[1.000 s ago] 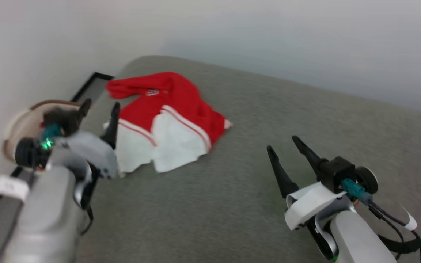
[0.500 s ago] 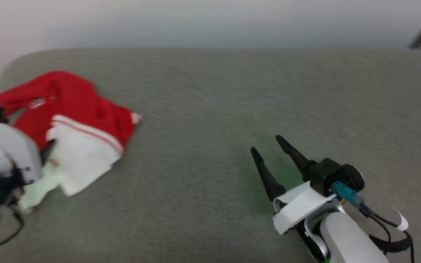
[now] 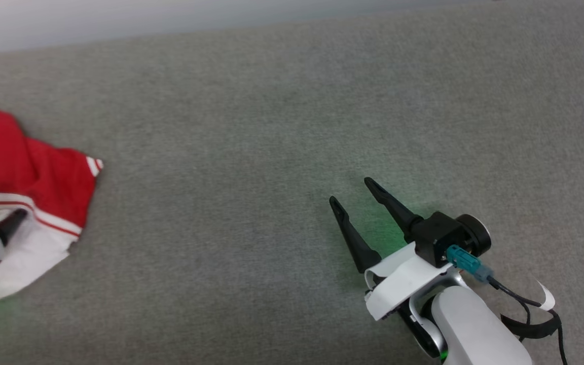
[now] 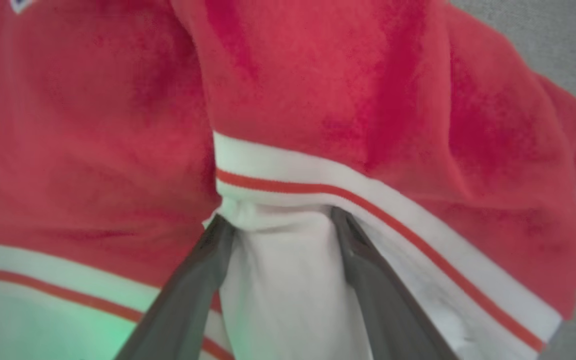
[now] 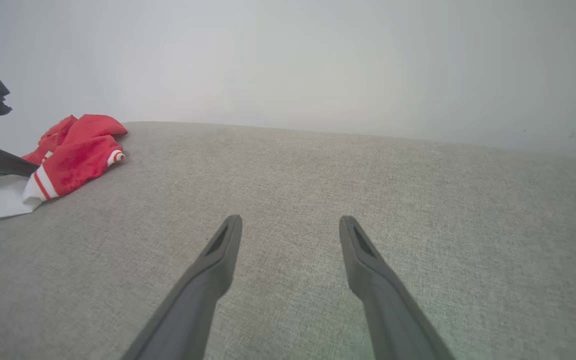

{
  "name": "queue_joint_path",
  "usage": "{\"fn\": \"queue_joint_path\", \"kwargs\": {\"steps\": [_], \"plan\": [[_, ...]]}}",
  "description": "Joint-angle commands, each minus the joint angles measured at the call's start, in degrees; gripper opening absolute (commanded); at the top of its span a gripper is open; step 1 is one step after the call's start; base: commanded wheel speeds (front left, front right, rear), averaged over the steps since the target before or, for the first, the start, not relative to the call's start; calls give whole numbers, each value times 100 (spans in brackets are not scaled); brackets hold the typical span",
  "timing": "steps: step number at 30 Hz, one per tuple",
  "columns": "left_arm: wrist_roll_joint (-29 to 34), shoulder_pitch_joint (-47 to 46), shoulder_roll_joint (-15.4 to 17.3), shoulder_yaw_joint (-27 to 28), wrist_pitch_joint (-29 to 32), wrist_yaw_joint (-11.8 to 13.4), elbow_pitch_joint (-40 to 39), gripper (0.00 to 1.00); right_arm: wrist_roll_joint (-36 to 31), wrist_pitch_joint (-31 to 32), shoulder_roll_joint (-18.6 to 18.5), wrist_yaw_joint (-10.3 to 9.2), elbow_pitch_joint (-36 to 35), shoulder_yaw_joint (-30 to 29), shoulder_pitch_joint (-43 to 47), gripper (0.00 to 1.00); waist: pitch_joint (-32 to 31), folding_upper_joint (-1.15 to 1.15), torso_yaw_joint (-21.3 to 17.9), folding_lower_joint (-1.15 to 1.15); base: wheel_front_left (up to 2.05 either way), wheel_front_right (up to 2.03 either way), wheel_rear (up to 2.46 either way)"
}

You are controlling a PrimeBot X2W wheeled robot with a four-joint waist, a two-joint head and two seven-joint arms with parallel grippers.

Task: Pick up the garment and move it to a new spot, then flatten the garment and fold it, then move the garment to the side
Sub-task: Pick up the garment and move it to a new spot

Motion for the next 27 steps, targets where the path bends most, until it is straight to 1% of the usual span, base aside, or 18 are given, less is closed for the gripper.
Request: {"fn": "queue_joint_path", "kwargs": {"steps": [1, 2, 3, 6, 11, 15, 18, 21, 24, 27], "plan": [[-3, 257, -252, -179, 109, 21, 112, 88, 16, -29, 10, 0, -26, 42, -110, 100, 131, 0, -129, 0, 0, 0, 0], [-50, 266, -268, -222, 107, 21, 100, 39, 33, -29, 11, 0, -27, 56, -115, 100, 128, 0, -126, 0, 0, 0, 0], [-99, 273, -289, -253, 72, 19, 81, 0, 42, -29, 10, 0, -20, 56, -108, 100, 118, 0, -114, 0, 0, 0, 0], [-213, 267, -303, -322, -126, -2, 7, 0, 49, -29, 11, 0, 11, 60, -84, 100, 15, 0, -56, 0, 0, 0, 0], [-243, 206, -129, -361, -848, -1, 9, 0, 149, -30, 8, 0, 100, 112, 4, 100, -329, 0, 22, 0, 0, 0, 0], [-208, 56, 29, -439, -1535, 0, -231, 0, 247, -29, 8, 0, 152, 70, 122, 100, -649, 0, 99, 0, 0, 0, 0], [-407, -51, 15, -470, -1967, 6, -759, 0, 301, -29, 8, 0, 176, 44, 239, 100, -878, 0, 157, 0, 0, 0, 0], [-616, -108, -10, -641, -2192, 6, -1493, 0, 362, -29, 7, 0, 192, -14, 377, 100, -1085, 0, 227, 0, 0, 0, 0], [-766, -154, 55, -934, -2205, 6, -2328, 0, 430, -30, 8, 0, 181, -58, 483, 100, -1215, 0, 227, 0, 0, 0, 0], [-832, -169, 192, -1281, -2080, 6, -3127, 0, 506, -29, 8, 0, 123, -138, 565, 100, -1278, 0, 145, 0, 0, 0, 0]]}}
